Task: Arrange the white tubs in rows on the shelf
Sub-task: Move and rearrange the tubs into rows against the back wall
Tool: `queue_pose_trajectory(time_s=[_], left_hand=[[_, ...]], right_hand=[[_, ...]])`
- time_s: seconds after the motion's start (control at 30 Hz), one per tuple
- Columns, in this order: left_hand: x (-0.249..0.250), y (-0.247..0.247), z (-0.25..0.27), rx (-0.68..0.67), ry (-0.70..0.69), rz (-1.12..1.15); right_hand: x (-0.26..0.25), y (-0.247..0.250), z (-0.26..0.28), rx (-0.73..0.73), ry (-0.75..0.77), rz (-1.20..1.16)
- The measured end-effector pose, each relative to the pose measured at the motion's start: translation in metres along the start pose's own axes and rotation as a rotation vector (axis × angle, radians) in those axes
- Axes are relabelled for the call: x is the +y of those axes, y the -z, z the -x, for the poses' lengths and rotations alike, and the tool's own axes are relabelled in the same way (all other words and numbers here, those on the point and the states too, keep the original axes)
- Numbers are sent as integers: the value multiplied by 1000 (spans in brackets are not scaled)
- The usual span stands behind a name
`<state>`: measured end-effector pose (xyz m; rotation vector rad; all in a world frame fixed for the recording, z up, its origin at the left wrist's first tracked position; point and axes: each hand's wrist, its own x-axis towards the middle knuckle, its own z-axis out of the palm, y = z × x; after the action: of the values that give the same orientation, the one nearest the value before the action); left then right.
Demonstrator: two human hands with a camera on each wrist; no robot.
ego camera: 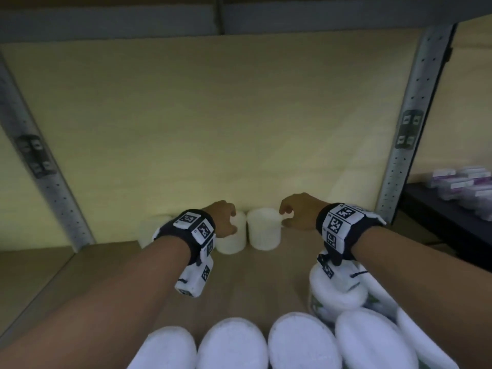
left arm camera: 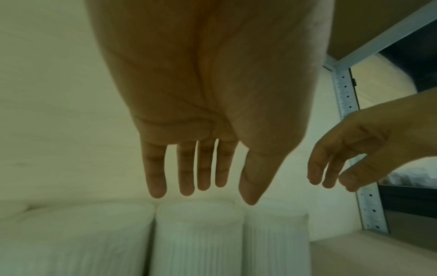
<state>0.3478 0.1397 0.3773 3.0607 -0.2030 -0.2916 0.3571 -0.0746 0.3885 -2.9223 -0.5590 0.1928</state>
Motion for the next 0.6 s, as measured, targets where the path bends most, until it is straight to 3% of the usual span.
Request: queue_pose_trajectory(time_s=[0.37, 0.6], left_hand=[[-29, -14, -53, 62, -19, 49], [-32, -23, -59, 90, -38, 44]], right_hand=[[-31, -16, -83, -81, -33, 151], [-35, -29, -95, -105, -50, 194]])
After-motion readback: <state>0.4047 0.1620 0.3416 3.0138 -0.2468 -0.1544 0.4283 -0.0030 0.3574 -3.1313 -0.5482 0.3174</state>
